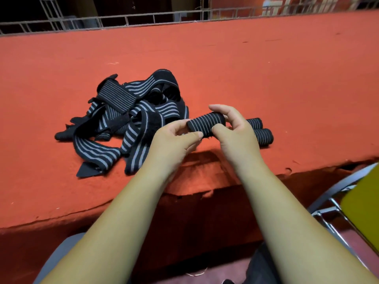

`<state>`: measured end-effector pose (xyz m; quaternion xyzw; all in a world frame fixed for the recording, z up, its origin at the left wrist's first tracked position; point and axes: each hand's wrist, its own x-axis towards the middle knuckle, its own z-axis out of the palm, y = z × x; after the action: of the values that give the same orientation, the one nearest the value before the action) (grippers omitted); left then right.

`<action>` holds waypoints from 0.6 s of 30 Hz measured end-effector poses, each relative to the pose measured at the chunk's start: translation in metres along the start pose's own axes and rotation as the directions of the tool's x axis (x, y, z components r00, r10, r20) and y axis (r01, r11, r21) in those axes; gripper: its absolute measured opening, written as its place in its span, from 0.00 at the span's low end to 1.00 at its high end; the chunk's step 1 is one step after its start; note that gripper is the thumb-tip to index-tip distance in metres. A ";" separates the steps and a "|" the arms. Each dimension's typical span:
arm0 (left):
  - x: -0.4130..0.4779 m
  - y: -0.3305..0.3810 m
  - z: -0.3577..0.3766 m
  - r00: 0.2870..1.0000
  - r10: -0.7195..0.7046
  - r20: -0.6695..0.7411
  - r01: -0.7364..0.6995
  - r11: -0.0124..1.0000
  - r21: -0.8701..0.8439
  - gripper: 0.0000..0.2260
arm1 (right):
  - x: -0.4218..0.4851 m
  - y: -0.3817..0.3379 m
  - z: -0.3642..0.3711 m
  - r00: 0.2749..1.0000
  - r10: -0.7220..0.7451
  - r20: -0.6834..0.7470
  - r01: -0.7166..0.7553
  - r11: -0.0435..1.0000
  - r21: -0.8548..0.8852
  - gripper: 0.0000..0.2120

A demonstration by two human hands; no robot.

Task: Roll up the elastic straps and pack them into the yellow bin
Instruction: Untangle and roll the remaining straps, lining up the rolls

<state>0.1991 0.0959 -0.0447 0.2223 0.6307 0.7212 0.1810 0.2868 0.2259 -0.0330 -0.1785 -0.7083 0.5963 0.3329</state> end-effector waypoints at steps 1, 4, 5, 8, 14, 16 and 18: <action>0.008 0.000 0.008 1.000 0.003 0.003 -0.003 1.000 -0.001 0.13 | 0.005 0.000 -0.006 1.000 -0.010 -0.022 0.010 1.000 -0.019 0.24; 0.033 0.000 0.031 1.000 -0.021 0.009 0.021 0.998 -0.055 0.12 | 0.021 0.003 -0.024 0.994 -0.046 -0.095 0.041 0.997 -0.062 0.24; 0.041 0.000 0.039 1.000 -0.029 0.010 0.030 0.998 -0.060 0.12 | 0.027 0.005 -0.031 0.990 -0.047 -0.136 0.039 0.997 -0.064 0.24; 0.068 -0.005 0.062 0.998 -0.053 0.020 0.054 0.996 -0.069 0.12 | 0.042 0.016 -0.052 0.950 0.017 -0.313 -0.043 0.996 -0.076 0.22; 0.118 -0.025 0.098 0.993 -0.108 -0.036 0.102 0.983 -0.152 0.16 | 0.057 0.034 -0.070 0.895 0.127 -0.427 -0.196 0.973 -0.122 0.24; 0.127 -0.030 0.107 0.993 -0.105 -0.063 0.096 0.987 -0.130 0.13 | 0.061 0.040 -0.071 0.903 0.143 -0.405 -0.227 0.959 -0.168 0.25; 0.132 -0.039 0.111 0.992 -0.102 -0.073 0.096 0.992 -0.083 0.11 | 0.064 0.045 -0.071 0.913 0.148 -0.381 -0.248 0.941 -0.231 0.26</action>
<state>0.1489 0.2649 -0.0592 0.1554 0.6182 0.7438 0.2011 0.2826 0.3291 -0.0550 -0.3999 -0.6894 0.4808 0.3655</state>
